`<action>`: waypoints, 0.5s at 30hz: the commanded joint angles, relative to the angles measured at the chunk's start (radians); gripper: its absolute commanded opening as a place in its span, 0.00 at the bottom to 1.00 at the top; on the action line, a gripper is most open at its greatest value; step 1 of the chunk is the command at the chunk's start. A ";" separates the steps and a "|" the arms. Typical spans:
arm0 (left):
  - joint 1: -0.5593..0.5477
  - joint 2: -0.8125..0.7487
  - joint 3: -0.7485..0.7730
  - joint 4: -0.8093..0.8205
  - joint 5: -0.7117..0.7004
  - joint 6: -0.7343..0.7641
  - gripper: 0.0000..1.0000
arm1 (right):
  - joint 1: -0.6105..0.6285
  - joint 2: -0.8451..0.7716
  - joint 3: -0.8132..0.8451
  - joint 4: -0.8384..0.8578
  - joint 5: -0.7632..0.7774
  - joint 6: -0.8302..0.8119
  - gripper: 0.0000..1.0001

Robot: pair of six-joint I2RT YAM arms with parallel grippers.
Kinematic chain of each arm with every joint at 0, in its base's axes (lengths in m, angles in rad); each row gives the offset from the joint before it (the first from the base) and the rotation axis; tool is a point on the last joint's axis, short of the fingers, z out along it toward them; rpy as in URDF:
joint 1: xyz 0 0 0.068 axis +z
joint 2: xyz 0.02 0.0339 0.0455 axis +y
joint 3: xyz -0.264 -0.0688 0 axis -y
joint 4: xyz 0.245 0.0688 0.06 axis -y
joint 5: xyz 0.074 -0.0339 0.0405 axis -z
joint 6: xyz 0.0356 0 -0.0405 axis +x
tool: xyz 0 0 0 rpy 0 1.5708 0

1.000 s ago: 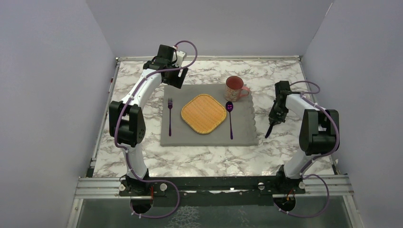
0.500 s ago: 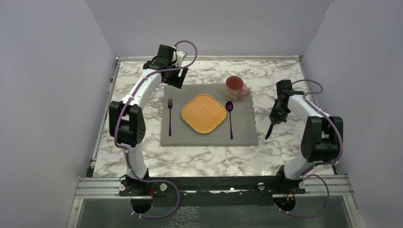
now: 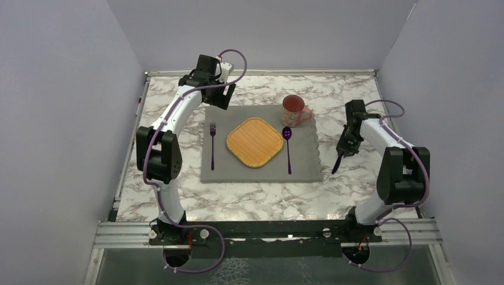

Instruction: Set the dinner table for one person

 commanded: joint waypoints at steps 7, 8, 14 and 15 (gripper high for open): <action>-0.076 -0.120 0.077 -0.011 0.151 0.149 0.83 | 0.005 -0.066 0.062 -0.076 0.077 0.034 0.40; -0.090 -0.128 0.080 -0.020 0.154 0.167 0.83 | 0.005 -0.065 0.069 -0.082 0.078 0.035 0.40; -0.192 -0.167 0.091 -0.111 0.241 0.189 0.84 | 0.005 -0.064 0.096 -0.104 0.084 0.049 0.40; -0.212 -0.178 0.085 -0.109 0.238 0.192 0.84 | 0.004 -0.067 0.097 -0.106 0.087 0.050 0.40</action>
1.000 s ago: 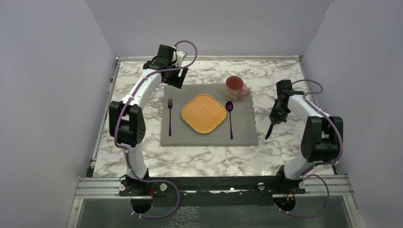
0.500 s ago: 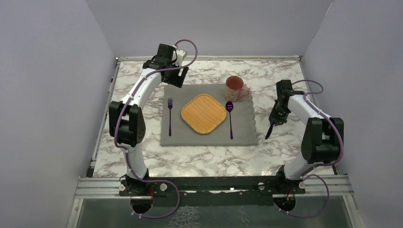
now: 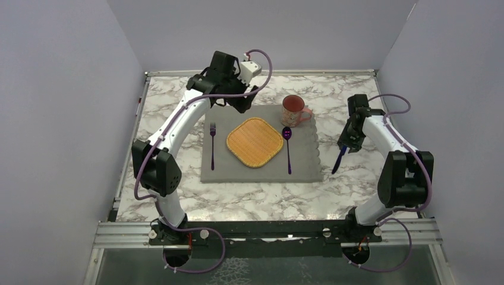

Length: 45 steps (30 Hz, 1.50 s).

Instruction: Set the dinner table for one person

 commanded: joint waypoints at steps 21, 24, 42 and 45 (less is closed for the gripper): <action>-0.281 0.167 0.235 -0.078 0.333 -0.130 0.88 | -0.193 -0.063 -0.043 0.039 -0.151 -0.017 0.45; -0.301 0.217 0.263 -0.078 0.344 -0.141 0.87 | -0.218 -0.046 -0.030 0.056 -0.183 -0.060 0.45; -0.526 0.366 0.337 -0.079 0.032 -0.149 0.86 | -0.248 0.111 0.100 0.092 -0.300 -0.169 0.44; -0.547 0.394 0.340 -0.075 -0.066 -0.172 0.86 | -0.247 0.121 0.110 0.098 -0.304 -0.178 0.44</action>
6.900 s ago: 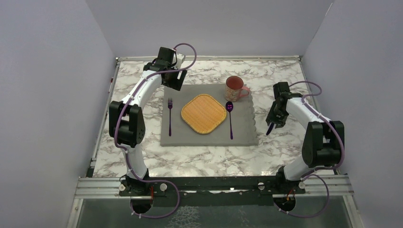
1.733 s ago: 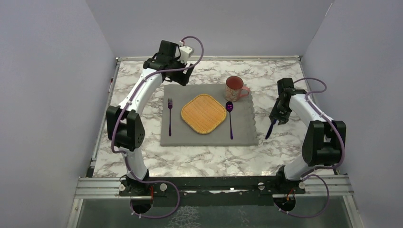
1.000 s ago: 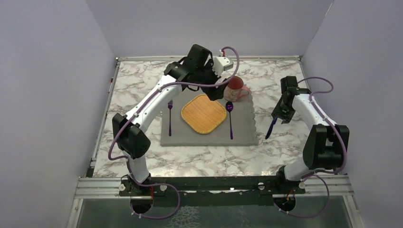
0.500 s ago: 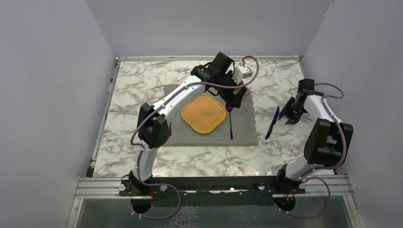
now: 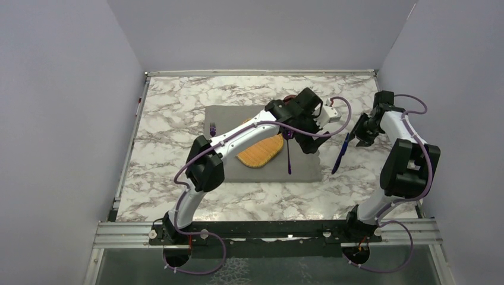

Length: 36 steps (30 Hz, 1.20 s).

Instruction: Set the dinner table for one person

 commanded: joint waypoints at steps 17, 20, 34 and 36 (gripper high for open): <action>-0.107 0.202 0.134 0.038 -0.212 -0.107 0.85 | -0.006 0.139 0.075 0.010 -0.096 -0.063 0.43; -0.113 0.203 0.139 0.039 -0.220 -0.107 0.85 | -0.007 0.155 0.087 0.000 -0.066 -0.056 0.43; -0.111 0.133 0.107 0.038 -0.267 -0.084 0.86 | -0.003 0.221 0.104 0.016 -0.012 -0.069 0.42; -0.111 0.123 0.103 0.038 -0.283 -0.079 0.86 | 0.004 0.229 0.111 0.020 0.002 -0.069 0.42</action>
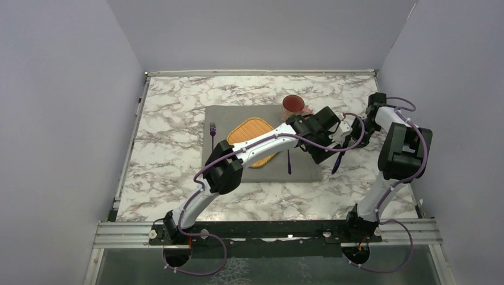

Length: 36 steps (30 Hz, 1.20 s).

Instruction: Set the dinner table for one person

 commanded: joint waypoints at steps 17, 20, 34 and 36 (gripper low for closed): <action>0.036 -0.125 -0.069 0.012 -0.060 0.013 0.86 | 0.127 0.101 0.093 -0.015 0.171 -0.003 0.42; 0.039 -0.127 -0.069 0.012 -0.058 0.011 0.86 | 0.138 0.095 0.075 -0.015 0.195 -0.001 0.42; 0.049 -0.131 -0.069 0.011 -0.062 0.013 0.86 | 0.150 0.018 -0.028 -0.010 0.260 0.023 0.14; 0.051 -0.131 -0.072 0.011 -0.060 0.013 0.86 | 0.155 0.001 -0.034 -0.011 0.279 0.026 0.07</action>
